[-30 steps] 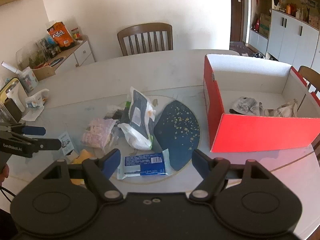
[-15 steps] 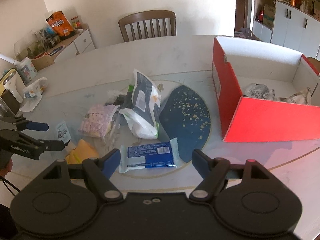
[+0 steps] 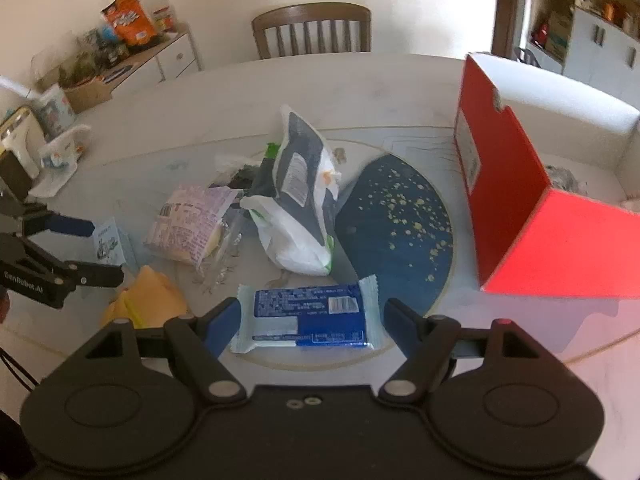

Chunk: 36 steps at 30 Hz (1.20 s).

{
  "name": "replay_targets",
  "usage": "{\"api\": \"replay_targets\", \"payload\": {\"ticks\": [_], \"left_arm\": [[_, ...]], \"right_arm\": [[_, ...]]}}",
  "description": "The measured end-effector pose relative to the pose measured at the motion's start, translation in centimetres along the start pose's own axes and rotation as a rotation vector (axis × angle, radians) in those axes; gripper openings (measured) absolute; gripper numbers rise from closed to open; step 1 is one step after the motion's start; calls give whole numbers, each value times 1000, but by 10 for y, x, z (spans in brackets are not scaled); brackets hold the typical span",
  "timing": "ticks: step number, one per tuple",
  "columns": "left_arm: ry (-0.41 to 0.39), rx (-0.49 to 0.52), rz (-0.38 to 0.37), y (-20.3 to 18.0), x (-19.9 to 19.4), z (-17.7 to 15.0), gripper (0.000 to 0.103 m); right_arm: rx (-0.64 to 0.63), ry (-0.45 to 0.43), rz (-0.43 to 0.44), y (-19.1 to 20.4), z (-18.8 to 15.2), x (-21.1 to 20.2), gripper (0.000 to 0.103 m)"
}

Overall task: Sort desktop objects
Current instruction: 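Grasp the white milk carton with the left tool while the right tool grasps the blue biscuit pack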

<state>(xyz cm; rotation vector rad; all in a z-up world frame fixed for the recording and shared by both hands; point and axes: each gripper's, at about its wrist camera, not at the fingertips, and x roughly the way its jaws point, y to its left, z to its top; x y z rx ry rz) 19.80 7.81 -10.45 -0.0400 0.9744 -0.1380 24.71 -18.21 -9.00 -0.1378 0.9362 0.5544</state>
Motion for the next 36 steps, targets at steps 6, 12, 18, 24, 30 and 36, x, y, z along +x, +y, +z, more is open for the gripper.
{"api": "replay_targets", "payload": {"ticks": [6,12,18,24,30,36], "left_arm": [[-7,-8,-3,0,2,0,102],[-5,-9,-14,-1,4,0,102],[2,-5,-23,-3,8,0,99],[0,-6,-25,-3,11,1,92],[-12,7,-18,-4,11,1,87],[-23,50,-3,-11,12,0,78]], "right_arm": [[11,23,-21,-9,11,10,79],[-2,51,10,-2,10,22,79],[-9,71,16,2,3,32,79],[-31,75,4,5,0,37,81],[-45,60,-3,4,-3,43,87],[-53,34,-21,7,-7,42,85]]}}
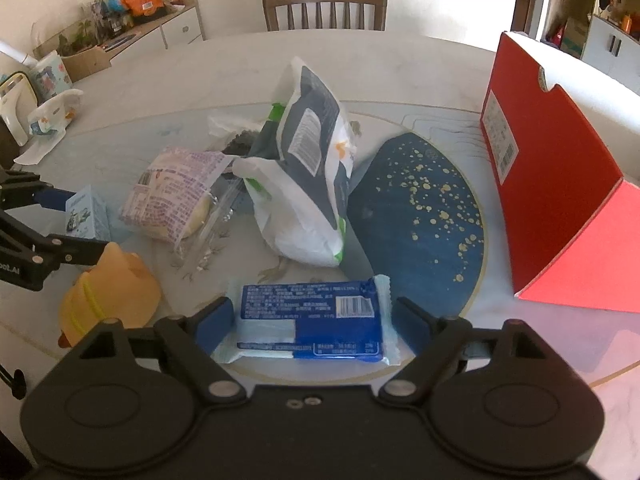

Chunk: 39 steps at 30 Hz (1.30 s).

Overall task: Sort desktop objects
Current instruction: 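Grasp the white milk carton with the left tool while the right tool grasps the blue biscuit pack, then lift and carry the milk carton and blue biscuit pack over the red shoebox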

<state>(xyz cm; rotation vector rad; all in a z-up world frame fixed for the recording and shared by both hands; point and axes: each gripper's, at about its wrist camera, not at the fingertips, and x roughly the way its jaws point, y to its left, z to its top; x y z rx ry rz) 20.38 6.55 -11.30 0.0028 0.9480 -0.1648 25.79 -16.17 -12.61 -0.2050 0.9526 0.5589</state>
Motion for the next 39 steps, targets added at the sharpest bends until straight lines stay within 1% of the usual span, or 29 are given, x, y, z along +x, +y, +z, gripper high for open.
{"api": "replay_targets", "payload": {"ticks": [4,8,10,16,30,39], "left_arm": [[-9,4,5,-2,-1,-1,74],[-15,-1,14,-4,-2,-2,73],[-17,-2,17,-5,-2,-3,73],[-18,-33,13,-4,-5,-4,73],[-35,-76,24,-6,-25,-3,73],[-68,-91,32,-13,-45,3,73]], "right_arm": [[0,-14,-4,1,-2,0,83],[2,-19,-3,1,-2,-2,79],[-9,-22,0,3,-3,-3,74],[-13,-29,-7,5,-3,-6,71],[14,-47,-13,-2,-2,-27,70],[37,-76,1,-6,1,-49,70]]}}
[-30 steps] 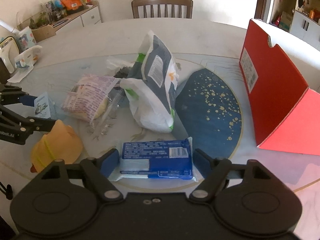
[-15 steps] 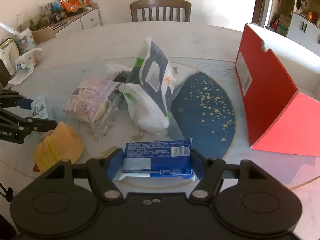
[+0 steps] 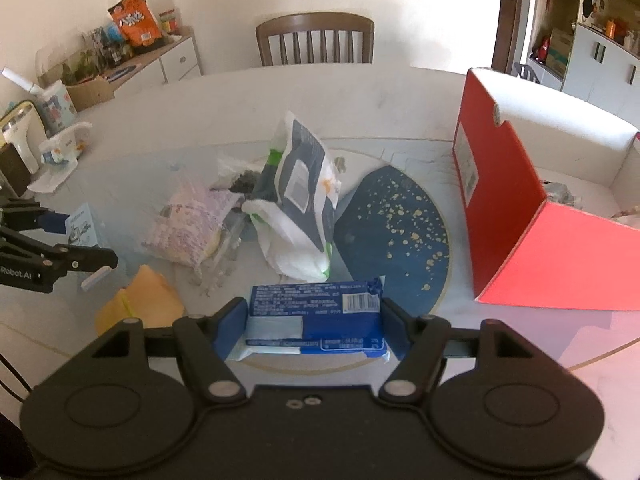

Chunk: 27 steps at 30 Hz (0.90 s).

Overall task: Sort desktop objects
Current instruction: 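Lift and carry the milk carton and blue biscuit pack over the red shoebox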

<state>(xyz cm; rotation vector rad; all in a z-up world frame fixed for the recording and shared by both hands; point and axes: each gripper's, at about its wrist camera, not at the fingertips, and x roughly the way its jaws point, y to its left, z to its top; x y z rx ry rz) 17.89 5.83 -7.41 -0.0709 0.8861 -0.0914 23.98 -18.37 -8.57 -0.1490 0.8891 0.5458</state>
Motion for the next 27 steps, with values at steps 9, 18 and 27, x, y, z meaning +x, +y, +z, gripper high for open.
{"api": "replay_targets", "payload": {"ticks": [9,18,27], "left_arm": [[-25,2,-16,-16,-22,12,73],[-41,25,-50,-47,-33,30,73],[-67,60,-83,-87,-34,56,73]], "right_arm": [[35,-54,10,-6,9,-29,70],[64,-95,15,-18,16,-58,70],[86,-131,-3,-36,20,-79,70]]}}
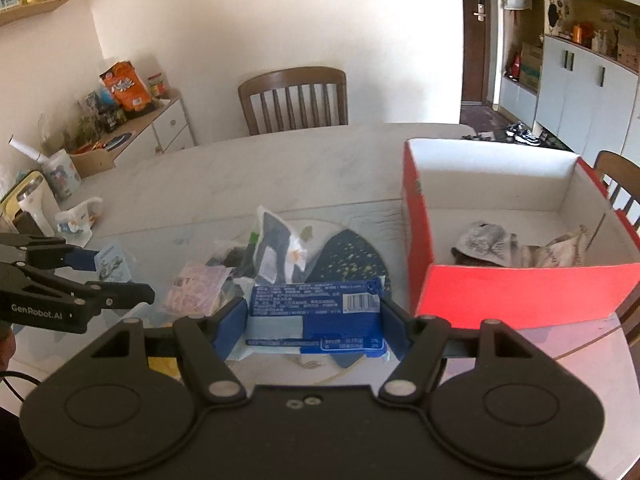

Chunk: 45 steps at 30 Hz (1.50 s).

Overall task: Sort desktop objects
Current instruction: 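Lift and carry the milk carton and blue biscuit pack over the red shoebox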

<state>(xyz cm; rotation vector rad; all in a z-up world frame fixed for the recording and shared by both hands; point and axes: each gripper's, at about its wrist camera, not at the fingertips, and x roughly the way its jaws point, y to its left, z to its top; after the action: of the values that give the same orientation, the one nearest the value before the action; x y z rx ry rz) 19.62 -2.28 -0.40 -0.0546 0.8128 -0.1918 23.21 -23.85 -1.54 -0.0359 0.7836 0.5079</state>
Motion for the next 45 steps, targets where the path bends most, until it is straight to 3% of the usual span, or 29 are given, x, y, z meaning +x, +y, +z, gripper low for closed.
{"api": "replay_targets", "payload": {"ticks": [26,45], "left_arm": [[-55,103,-84,-116,54,81,73],[-22,152,-120,-179,110,115,73]], "right_arm": [[28,-70,-52,-106,31,-31,70],[29,-62,-62,-171,51,-27,70]]}}
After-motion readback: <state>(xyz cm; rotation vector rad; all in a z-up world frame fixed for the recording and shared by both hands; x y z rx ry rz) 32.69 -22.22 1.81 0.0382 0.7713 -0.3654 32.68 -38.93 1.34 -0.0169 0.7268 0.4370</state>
